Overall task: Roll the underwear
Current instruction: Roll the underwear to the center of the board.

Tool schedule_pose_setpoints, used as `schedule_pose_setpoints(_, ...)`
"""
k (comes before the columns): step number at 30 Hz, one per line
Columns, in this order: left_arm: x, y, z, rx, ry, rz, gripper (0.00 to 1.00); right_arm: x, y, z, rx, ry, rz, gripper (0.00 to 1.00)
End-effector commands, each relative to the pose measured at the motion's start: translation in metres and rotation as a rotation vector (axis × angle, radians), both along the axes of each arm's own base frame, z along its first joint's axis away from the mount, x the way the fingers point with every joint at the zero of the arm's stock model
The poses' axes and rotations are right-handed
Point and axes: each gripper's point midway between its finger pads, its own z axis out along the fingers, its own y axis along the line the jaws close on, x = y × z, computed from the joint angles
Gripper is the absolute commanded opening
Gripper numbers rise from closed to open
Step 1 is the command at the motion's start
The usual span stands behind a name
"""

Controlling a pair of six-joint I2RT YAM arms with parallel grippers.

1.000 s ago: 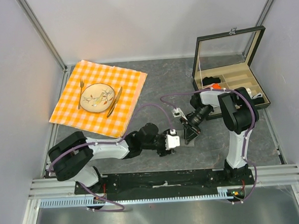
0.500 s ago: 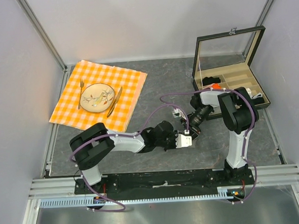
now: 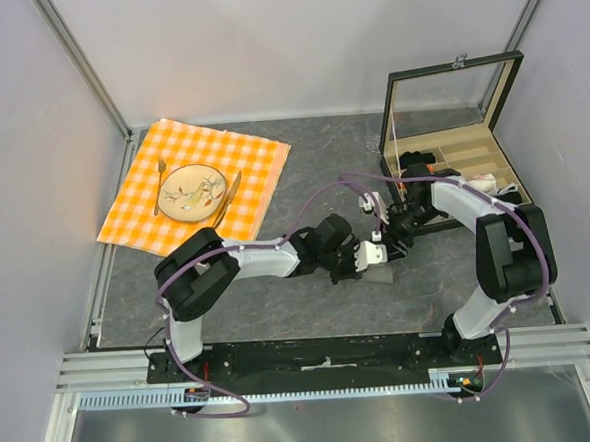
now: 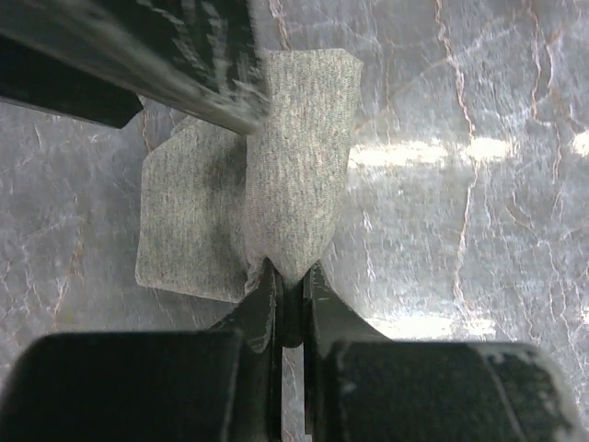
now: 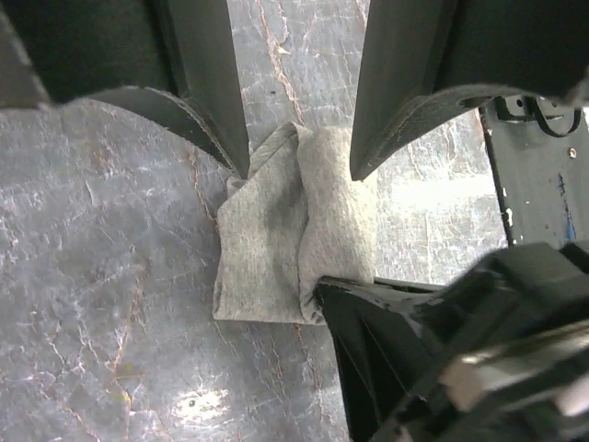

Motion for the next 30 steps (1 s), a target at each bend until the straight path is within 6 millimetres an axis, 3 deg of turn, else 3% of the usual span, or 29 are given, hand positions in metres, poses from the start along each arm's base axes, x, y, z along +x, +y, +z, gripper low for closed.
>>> schedule_pose_setpoints(1, -0.022, 0.026, -0.041, 0.171, 0.294, 0.048, 0.02, 0.004, -0.003, -0.002, -0.018, -0.064, -0.025, 0.57)
schedule_pose_setpoints(12, -0.011, 0.031, -0.048, 0.211, 0.472, 0.144, 0.02, 0.005, -0.003, -0.021, -0.068, 0.081, -0.090, 0.70)
schedule_pose_setpoints(16, -0.010, 0.033, -0.051, 0.217, 0.479, 0.160, 0.02, 0.031, -0.010, -0.003, -0.059, 0.058, -0.194, 0.67)
schedule_pose_setpoints(21, -0.011, 0.034, -0.054, 0.226, 0.508, 0.183, 0.02, 0.054, -0.048, 0.028, 0.006, -0.025, -0.353, 0.67)
schedule_pose_setpoints(25, -0.012, 0.035, -0.057, 0.238, 0.552, 0.198, 0.02, 0.035, -0.057, 0.030, 0.018, -0.066, -0.306, 0.66)
schedule_pose_setpoints(30, -0.011, 0.035, -0.058, 0.245, 0.617, 0.216, 0.02, -0.002, -0.043, 0.044, 0.122, -0.148, -0.156, 0.62)
